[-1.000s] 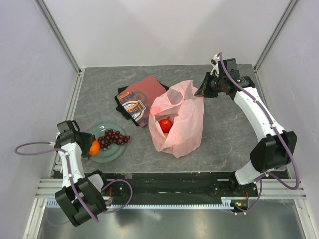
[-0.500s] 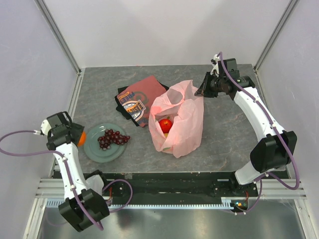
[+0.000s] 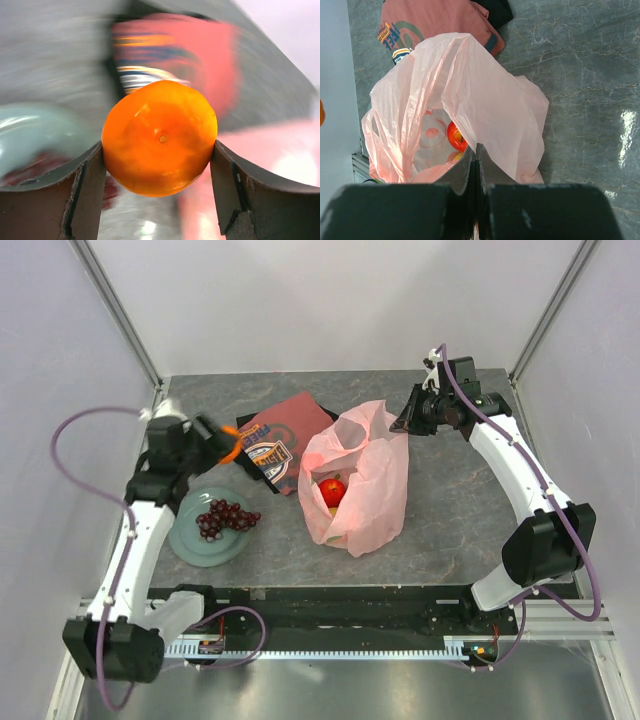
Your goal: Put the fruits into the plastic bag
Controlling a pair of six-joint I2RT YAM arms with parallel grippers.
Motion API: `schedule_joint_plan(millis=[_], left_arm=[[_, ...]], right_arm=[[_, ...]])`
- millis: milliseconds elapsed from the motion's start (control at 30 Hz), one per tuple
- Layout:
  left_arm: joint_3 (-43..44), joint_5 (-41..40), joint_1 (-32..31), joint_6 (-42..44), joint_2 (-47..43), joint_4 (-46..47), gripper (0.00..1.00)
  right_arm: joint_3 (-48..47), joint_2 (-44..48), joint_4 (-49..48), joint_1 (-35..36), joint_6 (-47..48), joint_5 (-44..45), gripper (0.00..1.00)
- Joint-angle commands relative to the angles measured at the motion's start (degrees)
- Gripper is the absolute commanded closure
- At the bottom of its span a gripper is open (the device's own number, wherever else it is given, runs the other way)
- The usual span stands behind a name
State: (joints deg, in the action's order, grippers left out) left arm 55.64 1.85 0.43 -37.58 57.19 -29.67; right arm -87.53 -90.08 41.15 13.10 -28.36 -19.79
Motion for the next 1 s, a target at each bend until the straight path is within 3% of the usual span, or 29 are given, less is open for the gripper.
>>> schedule_joint_plan(millis=[0, 133, 300, 500, 667, 967], left_arm=[[10.4, 3.7, -13.6, 5.1, 6.9, 12.6, 0.85], [20.4, 20.2, -23.9, 6.3, 15.6, 22.6, 0.84], [31.2, 38.4, -32.5, 5.0, 28.0, 24.7, 0.84], [31.9, 47.9, -35.1, 2.0, 36.1, 26.2, 0.85], [28.9, 46.9, -35.2, 2.2, 36.2, 25.4, 0.85], [26.2, 30.6, -35.2, 11.8, 34.6, 13.3, 0.88]], right_arm=[[-1.8, 0.3, -1.3, -0.2, -0.6, -0.9, 1.0], [-1.8, 0.5, -1.1, -0.1, -0.6, -0.9, 1.0], [-2.1, 1.0, -0.4, -0.1, -0.6, -0.4, 1.0], [-2.0, 2.0, 0.5, -0.1, -0.6, 0.4, 1.0], [-1.8, 2.4, 1.0, -0.2, -0.6, 0.7, 1.0], [-2.3, 2.2, 1.7, -0.1, -0.6, 0.7, 1.0]])
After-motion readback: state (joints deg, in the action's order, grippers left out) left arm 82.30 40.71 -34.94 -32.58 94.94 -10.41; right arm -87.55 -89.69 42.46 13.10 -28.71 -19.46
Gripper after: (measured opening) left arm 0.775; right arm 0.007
